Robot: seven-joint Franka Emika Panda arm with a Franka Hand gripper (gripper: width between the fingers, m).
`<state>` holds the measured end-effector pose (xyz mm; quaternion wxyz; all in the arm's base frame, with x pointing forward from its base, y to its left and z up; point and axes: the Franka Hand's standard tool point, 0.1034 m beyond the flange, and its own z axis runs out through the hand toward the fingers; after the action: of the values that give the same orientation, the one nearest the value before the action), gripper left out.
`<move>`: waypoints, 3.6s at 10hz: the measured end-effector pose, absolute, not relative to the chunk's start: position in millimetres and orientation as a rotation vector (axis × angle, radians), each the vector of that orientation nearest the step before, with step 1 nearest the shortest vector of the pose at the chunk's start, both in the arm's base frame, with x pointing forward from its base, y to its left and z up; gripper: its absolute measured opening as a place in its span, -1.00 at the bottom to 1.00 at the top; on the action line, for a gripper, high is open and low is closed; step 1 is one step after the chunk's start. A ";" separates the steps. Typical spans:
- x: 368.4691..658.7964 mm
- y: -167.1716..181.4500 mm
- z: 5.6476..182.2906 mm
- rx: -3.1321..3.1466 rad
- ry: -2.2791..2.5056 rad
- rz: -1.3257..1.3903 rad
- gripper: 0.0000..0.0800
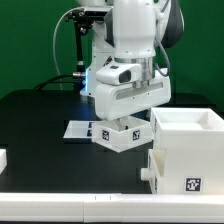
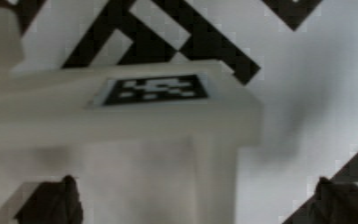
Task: Assemble drawer
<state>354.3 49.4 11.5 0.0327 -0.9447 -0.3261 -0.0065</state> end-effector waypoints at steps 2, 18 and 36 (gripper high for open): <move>355.1 50.8 11.9 -2.905 -1.014 -0.021 0.62; 401.3 -15.1 46.1 -2.730 -1.509 -0.114 -0.92; 528.9 -25.3 73.8 -2.280 -2.215 -0.052 -0.92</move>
Offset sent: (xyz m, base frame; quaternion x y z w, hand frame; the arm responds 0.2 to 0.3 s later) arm 0.0000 0.0000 0.0000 0.0000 0.0000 0.0000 1.0000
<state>528.9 -25.3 73.8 -0.0186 -0.7171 -0.6965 -0.0163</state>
